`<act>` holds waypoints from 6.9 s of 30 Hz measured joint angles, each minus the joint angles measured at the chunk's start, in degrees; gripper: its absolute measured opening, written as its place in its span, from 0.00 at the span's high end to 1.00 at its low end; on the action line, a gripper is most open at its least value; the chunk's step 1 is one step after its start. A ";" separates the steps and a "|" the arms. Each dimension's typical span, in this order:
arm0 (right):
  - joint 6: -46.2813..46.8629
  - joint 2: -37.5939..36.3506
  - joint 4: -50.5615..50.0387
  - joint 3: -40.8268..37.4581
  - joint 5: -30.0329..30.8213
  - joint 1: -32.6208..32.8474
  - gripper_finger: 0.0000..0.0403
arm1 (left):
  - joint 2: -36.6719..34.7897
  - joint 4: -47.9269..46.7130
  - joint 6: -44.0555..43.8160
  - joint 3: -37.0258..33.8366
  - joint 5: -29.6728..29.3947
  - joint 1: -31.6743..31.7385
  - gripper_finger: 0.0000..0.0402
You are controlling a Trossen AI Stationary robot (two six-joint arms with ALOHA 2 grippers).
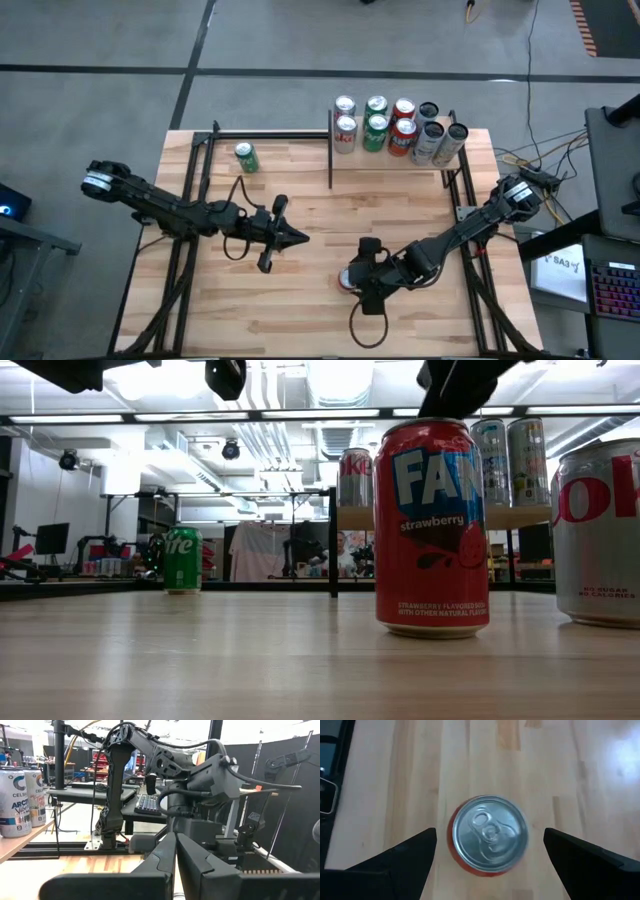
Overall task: Place canned beverage on shelf
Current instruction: Put the orange soda can on the shelf aligned in front of the other orange soda can
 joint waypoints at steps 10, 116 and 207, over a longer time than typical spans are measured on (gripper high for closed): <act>-0.57 3.10 4.24 -1.41 -7.09 -2.28 0.11 | 0.00 0.44 1.46 0.02 0.00 0.00 1.00; 7.87 -17.23 -18.05 2.95 10.37 -13.89 0.30 | 28.81 -4.67 14.76 20.14 -1.21 11.85 0.22; -12.71 -20.81 27.02 -14.17 40.03 -2.61 0.02 | 20.96 -4.32 16.91 18.05 8.07 16.46 0.29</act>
